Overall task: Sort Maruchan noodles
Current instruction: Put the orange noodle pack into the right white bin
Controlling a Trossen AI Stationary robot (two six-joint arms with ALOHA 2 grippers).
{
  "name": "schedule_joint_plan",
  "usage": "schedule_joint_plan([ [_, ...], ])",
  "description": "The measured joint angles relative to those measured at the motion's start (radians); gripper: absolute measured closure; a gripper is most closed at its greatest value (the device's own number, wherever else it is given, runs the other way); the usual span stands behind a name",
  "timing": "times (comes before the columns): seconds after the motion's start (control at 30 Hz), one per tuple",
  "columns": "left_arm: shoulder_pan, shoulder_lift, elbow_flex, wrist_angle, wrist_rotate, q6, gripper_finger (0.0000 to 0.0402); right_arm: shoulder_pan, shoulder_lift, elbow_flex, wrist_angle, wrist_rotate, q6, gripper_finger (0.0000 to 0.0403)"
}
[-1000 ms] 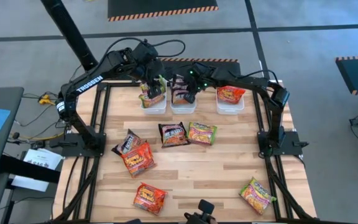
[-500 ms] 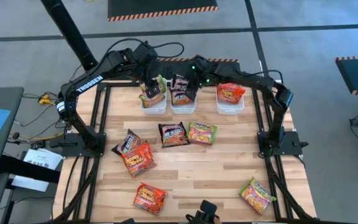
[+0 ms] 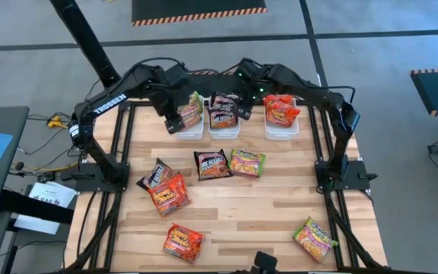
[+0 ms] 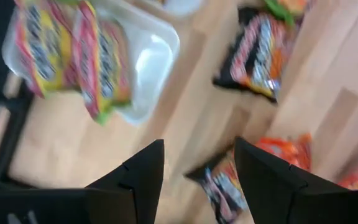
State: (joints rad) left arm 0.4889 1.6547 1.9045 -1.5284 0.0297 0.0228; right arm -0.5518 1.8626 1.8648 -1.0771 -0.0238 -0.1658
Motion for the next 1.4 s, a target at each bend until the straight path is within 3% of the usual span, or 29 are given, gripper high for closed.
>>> schedule_joint_plan([
  [0.37,-0.161,-0.066,-0.102,-0.020,0.037,-0.159,0.0221,0.001,0.001,0.023,-0.202,-0.003,0.028,0.0209],
  [0.7,-0.309,-0.157,-0.305,0.068,-0.050,-0.311,0.0221,0.033,0.001,0.023,-0.308,-0.004,0.168,0.0209],
  [1.1,-0.498,-0.277,-0.564,0.307,-0.055,-0.487,0.0221,0.174,0.001,0.023,-0.492,-0.004,0.242,0.0209],
  [1.4,-0.628,-0.280,-0.628,0.317,-0.067,-0.607,0.0221,0.308,0.001,0.023,-0.494,-0.004,0.331,0.0209],
])
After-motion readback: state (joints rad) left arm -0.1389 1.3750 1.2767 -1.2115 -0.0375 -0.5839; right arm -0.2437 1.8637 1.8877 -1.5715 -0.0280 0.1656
